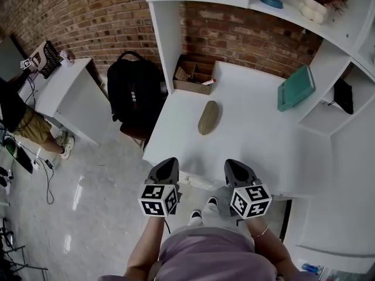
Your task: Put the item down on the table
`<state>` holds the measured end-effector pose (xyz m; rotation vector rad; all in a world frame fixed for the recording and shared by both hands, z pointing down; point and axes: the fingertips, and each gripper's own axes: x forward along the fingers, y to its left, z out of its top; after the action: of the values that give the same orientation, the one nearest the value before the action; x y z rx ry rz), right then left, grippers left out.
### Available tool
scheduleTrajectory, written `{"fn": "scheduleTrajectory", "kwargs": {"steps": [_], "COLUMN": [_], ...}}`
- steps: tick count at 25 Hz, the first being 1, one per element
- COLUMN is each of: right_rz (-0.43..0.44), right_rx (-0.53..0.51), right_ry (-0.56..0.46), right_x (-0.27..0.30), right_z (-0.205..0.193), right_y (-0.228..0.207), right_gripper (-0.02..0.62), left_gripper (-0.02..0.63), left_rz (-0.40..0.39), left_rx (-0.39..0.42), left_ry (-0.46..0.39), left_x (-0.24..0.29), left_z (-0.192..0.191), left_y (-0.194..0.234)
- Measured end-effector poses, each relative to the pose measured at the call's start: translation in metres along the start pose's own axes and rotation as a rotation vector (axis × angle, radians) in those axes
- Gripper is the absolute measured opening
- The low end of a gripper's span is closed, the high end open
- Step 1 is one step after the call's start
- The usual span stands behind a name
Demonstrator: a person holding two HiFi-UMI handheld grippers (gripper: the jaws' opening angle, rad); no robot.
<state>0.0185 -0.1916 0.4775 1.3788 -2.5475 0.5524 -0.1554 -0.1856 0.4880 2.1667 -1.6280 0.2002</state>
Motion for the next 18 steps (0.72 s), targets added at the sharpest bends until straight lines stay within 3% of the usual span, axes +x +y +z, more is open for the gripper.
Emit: {"fn": "scheduleTrajectory", "kwargs": {"steps": [18], "right_rz": [-0.016], "right_rx": [-0.009], "right_ry": [0.023], "right_x": [0.0088], "right_z": [-0.0057], "right_y": [-0.0062], "right_gripper": [0.0], "left_gripper": [0.0], "left_rz": [0.0], "left_rx": [0.016], "left_ry": [-0.006], "left_x": [0.0081], "left_z": [0.0035], "left_y": [0.0023]}}
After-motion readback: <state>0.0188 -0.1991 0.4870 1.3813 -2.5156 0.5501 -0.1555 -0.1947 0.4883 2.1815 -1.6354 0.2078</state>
